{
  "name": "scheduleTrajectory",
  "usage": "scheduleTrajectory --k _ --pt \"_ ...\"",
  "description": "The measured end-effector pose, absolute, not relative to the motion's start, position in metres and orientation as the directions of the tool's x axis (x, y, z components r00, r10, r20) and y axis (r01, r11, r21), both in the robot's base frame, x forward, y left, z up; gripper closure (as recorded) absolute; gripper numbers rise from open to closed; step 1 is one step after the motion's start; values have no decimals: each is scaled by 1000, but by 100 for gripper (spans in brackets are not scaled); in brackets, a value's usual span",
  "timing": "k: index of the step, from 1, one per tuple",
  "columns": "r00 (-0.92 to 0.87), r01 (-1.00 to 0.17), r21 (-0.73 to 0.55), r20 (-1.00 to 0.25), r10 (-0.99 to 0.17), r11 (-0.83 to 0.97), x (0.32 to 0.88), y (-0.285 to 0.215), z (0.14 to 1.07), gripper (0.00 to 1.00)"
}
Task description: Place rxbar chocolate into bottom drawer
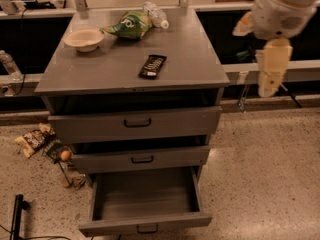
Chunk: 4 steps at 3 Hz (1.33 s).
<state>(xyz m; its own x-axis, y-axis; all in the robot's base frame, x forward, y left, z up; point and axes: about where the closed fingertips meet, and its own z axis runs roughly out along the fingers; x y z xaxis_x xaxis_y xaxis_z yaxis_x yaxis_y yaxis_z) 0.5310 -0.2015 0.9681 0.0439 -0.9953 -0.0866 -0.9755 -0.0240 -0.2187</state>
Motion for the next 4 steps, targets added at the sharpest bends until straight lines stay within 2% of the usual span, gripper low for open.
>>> scheduleTrajectory --k 1,2,3,4 --pt "262 -945 -218 -47 -964 -246 614 -158 949 0" --pt "366 -890 -302 -30 -930 -341 650 -136 963 0" --pt "367 -882 -327 -30 -930 -338 657 -132 963 0" --pt "440 -855 -326 -44 -897 -403 662 -115 960 0"
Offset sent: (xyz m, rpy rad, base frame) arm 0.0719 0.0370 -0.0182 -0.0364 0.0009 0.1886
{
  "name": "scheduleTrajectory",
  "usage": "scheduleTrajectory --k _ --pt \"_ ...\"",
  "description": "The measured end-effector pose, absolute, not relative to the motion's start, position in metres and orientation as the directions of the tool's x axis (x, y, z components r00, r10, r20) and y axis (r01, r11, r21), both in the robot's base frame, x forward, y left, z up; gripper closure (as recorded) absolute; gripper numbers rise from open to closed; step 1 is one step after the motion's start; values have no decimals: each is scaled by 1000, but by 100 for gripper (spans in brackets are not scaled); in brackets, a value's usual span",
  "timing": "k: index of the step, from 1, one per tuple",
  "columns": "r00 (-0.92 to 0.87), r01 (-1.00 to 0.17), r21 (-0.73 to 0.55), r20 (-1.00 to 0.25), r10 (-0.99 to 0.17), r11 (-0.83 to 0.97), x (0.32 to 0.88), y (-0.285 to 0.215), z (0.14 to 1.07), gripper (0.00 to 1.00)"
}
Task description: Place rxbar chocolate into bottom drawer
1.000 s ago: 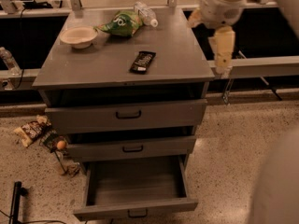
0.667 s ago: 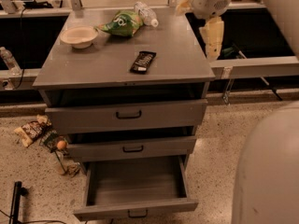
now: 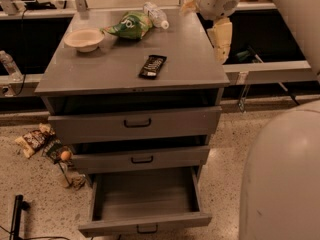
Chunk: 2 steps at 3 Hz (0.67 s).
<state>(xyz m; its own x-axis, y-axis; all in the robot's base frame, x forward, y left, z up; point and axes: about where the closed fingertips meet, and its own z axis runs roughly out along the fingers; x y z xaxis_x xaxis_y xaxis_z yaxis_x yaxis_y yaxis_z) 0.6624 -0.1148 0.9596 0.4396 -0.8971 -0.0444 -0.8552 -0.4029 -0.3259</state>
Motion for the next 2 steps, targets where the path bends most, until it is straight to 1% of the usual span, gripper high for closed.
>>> scheduleTrajectory --k 1,2 --pt "637 -736 -317 -24 -770 -599 664 -86 953 0" --pt "720 -659 -301 10 -694 -689 667 -74 949 0"
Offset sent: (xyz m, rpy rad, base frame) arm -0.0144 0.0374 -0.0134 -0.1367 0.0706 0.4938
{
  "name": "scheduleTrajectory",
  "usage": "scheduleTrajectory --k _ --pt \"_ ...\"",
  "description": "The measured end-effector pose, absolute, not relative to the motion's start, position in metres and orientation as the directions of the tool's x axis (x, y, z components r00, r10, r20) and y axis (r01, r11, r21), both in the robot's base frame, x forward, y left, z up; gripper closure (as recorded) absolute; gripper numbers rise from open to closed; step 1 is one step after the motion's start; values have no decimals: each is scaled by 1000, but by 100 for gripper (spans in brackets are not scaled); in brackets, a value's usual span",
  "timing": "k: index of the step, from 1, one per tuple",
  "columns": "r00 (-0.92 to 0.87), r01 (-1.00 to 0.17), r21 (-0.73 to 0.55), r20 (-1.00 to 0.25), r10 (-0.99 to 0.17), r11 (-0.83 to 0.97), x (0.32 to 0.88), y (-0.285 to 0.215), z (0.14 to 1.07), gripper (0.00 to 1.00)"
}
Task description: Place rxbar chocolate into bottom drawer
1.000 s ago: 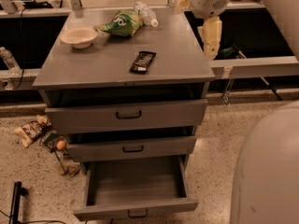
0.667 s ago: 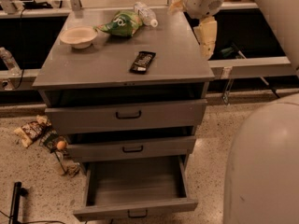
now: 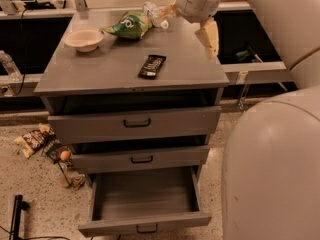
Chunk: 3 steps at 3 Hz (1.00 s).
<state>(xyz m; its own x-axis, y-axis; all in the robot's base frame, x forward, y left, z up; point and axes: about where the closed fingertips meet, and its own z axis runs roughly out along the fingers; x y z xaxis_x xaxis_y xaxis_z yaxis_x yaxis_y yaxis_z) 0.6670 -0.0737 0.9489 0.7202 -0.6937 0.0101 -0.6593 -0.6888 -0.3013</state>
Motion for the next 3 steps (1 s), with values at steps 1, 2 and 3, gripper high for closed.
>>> scheduleTrajectory --k 1,2,3 --pt "790 -582 -275 32 -612 -765 677 -57 938 0" --pt "846 -499 -252 63 -529 -829 692 -34 928 0" --pt "884 -427 -228 100 -457 -875 708 -16 919 0"
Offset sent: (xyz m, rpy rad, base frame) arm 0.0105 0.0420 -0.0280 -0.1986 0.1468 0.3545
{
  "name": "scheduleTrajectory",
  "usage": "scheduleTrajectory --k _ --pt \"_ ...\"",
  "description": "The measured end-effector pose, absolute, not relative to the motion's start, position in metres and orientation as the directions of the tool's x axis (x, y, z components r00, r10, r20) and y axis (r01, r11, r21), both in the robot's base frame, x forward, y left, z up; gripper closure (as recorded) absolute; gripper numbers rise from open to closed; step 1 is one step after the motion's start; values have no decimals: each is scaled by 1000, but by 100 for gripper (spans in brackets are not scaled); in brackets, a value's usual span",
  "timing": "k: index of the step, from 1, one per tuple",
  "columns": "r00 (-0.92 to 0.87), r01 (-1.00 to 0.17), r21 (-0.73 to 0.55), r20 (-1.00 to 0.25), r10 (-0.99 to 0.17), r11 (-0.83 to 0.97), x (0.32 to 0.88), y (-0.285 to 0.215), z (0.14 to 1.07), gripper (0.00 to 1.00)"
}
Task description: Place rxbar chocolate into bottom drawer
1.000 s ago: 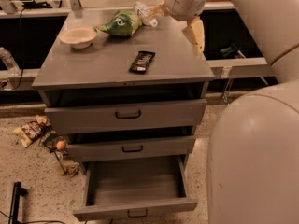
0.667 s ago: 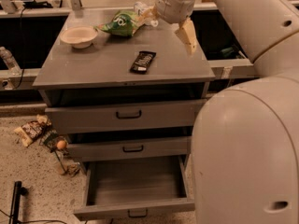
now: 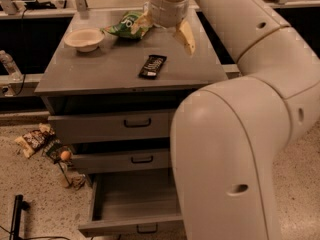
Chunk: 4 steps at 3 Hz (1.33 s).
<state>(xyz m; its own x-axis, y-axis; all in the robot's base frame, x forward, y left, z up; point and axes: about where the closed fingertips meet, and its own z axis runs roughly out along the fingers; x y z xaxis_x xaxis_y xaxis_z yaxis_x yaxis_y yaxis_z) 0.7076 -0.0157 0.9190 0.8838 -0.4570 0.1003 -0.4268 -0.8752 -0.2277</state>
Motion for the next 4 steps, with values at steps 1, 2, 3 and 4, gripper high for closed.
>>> scheduleTrajectory --k 1,2,3,4 --pt "900 -391 -217 115 -421 -894 717 -6 913 0" --pt "898 -385 -185 149 -413 -904 731 -5 904 0" --pt "891 -401 -135 172 -420 -906 747 -5 881 0" --pt "888 -416 -104 164 -429 -903 751 -2 862 0"
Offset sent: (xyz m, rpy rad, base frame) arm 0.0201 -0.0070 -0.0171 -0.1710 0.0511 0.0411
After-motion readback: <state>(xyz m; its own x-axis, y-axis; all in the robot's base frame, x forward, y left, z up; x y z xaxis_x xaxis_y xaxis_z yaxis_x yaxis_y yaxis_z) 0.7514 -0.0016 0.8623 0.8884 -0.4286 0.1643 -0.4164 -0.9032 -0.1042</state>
